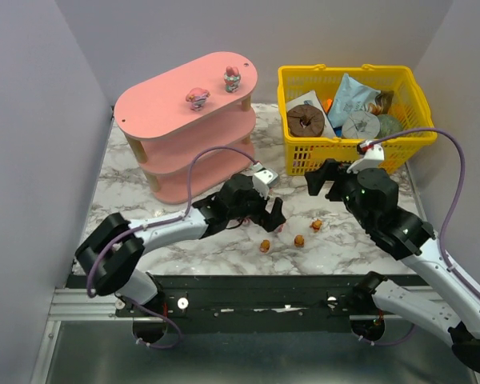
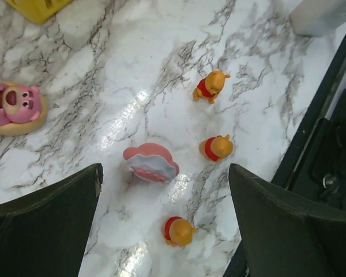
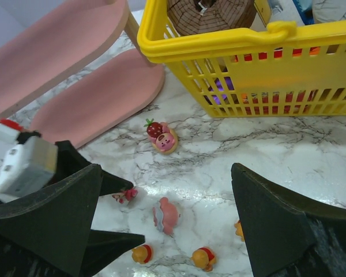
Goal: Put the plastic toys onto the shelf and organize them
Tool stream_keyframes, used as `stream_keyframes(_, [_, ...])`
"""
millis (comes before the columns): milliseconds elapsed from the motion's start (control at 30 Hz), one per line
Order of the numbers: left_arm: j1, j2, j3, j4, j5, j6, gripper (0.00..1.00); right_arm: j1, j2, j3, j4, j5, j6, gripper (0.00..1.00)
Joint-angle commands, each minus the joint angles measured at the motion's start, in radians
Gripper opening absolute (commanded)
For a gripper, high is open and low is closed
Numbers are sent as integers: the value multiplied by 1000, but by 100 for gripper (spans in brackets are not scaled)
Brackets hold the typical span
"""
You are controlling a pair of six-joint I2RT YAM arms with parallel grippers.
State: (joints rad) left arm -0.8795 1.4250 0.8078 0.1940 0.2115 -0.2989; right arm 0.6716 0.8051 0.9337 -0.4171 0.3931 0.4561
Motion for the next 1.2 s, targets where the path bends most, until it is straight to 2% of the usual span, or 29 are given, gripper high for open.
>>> stream_keyframes(0, [-9, 151, 85, 71, -6, 40, 97, -10, -32, -13, -57, 52, 6, 100])
stream_keyframes(600, [-7, 311, 76, 91, 0, 63, 99, -17, 9, -12, -75, 58, 3, 100])
stream_keyframes(767, [-7, 322, 73, 107, 5, 60, 96, -18, 20, -12, -74, 56, 7, 100])
stream_keyframes(900, [-7, 345, 80, 117, 14, 49, 89, -18, 23, -13, -74, 58, 7, 100])
stream_keyframes(933, [-7, 348, 82, 120, 25, 47, 83, -18, 23, -15, -74, 58, 7, 100])
stream_keyframes(1100, [-7, 359, 83, 124, 28, 30, 70, -21, 17, -18, -74, 64, 10, 100])
stream_keyframes(1167, [-7, 357, 85, 113, 19, 30, 61, -20, 17, -19, -74, 64, 12, 100])
